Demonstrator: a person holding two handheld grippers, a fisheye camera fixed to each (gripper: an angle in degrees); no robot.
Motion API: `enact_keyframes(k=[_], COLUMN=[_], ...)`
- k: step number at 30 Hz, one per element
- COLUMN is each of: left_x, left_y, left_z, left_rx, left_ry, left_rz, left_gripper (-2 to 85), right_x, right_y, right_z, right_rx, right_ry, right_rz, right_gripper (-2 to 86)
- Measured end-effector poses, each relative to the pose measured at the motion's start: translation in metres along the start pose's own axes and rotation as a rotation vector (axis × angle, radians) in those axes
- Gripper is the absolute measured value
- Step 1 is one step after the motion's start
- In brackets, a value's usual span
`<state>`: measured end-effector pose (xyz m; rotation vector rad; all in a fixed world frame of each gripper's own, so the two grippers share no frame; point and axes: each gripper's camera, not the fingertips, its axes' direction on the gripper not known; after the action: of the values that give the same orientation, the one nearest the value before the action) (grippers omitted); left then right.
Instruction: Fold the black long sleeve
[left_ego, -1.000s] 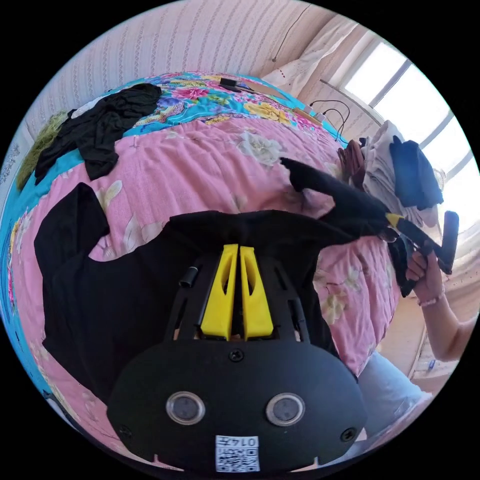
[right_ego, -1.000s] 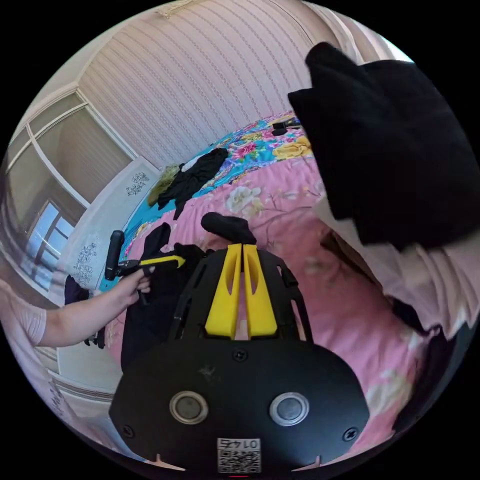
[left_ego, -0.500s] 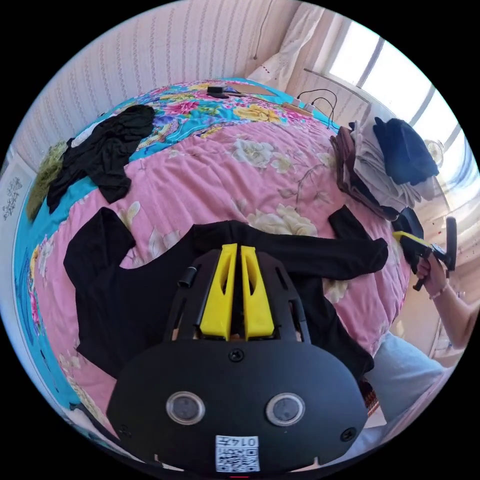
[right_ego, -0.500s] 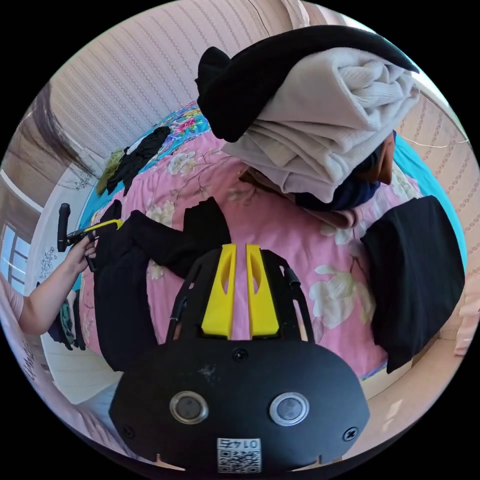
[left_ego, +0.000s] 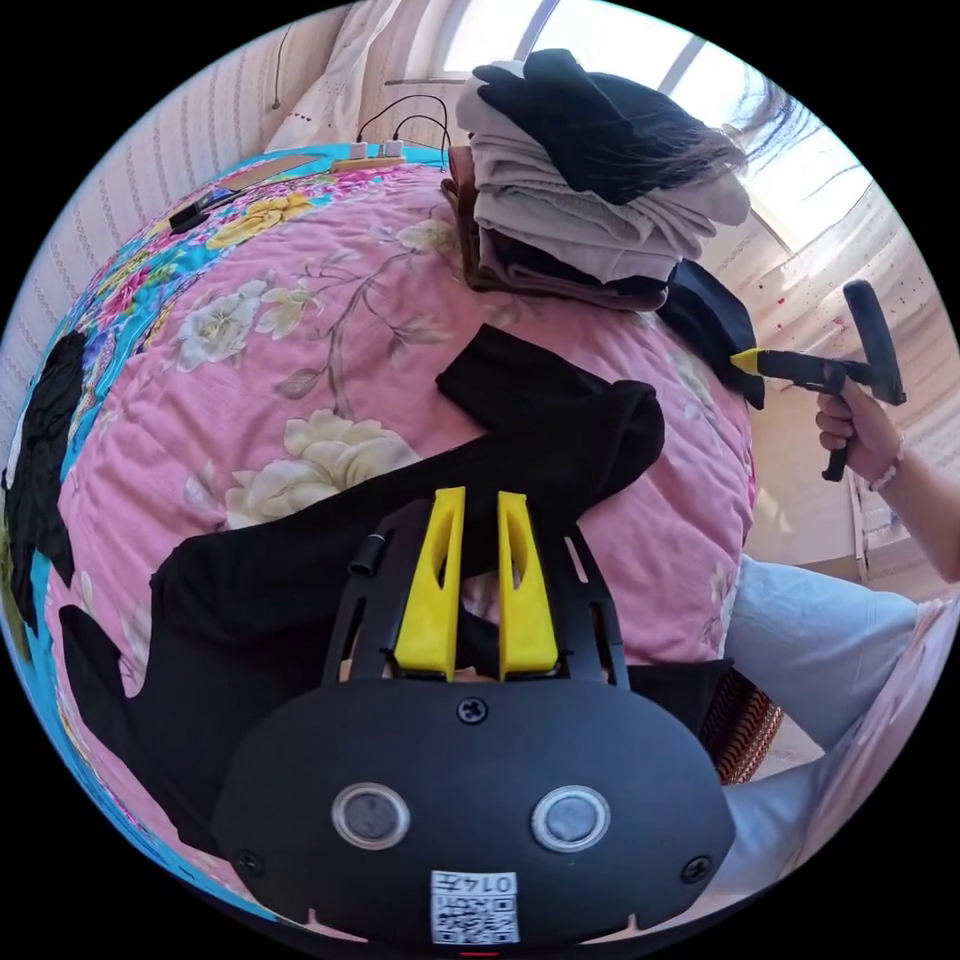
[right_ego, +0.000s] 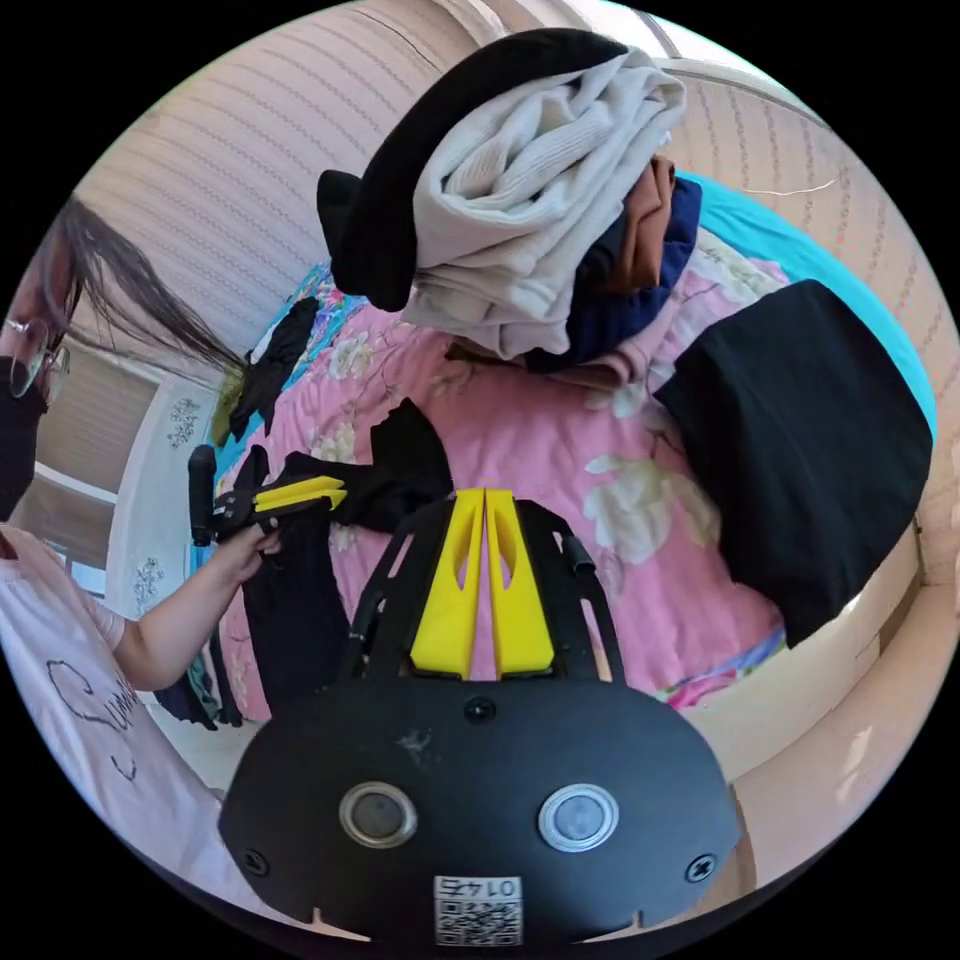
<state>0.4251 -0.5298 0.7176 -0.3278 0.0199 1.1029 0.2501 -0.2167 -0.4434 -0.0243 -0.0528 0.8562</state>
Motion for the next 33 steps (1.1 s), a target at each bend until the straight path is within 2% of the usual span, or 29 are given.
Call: enact_keyframes(k=[2, 5, 9, 11, 14, 17, 20, 26, 29, 33], left_x=[0.001, 0.003, -0.003, -0.004, -0.002, -0.002, -0.005, -0.003, -0.004, -0.004], left_y=[-0.003, -0.006, -0.005, -0.005, -0.005, -0.005, -0.006, -0.004, -0.004, -0.007], left_z=[0.008, 0.016, 0.017, 0.009, -0.016, -0.031, -0.021, -0.005, -0.003, -0.006], left_rx=[-0.025, -0.039, -0.003, 0.026, 0.116, 0.166, 0.129, 0.046, 0.042, 0.057], left_ry=[-0.007, -0.026, -0.007, 0.005, 0.013, 0.043, 0.039, 0.046, 0.050, 0.048], left_rz=[0.019, 0.046, -0.011, -0.020, 0.007, 0.012, -0.010, -0.023, -0.056, -0.064], left_gripper=[5.7, 3.0, -0.6, -0.8, -0.9, -1.0, -1.0, -1.0, -1.0, -1.0], right_x=[-0.003, -0.016, -0.024, -0.016, 0.007, 0.032, 0.055, 0.095, 0.097, 0.088], right_y=[-0.010, -0.041, -0.057, -0.051, -0.030, 0.000, 0.022, 0.029, 0.024, 0.024], right_z=[0.010, 0.048, 0.095, 0.073, 0.015, -0.046, -0.074, -0.073, -0.059, -0.044], right_rx=[-0.012, -0.004, -0.117, -0.085, -0.050, -0.032, -0.031, -0.002, -0.009, -0.012], right_ry=[0.020, -0.050, -0.064, -0.110, -0.169, -0.134, -0.080, 0.024, 0.076, 0.148], right_rz=[-0.066, -0.137, -0.150, -0.152, -0.070, 0.059, 0.150, 0.234, 0.143, 0.002], right_gripper=[1.6, 5.7, 4.3, 0.4, -0.3, 0.2, 0.9, 5.0, 8.4, 7.0])
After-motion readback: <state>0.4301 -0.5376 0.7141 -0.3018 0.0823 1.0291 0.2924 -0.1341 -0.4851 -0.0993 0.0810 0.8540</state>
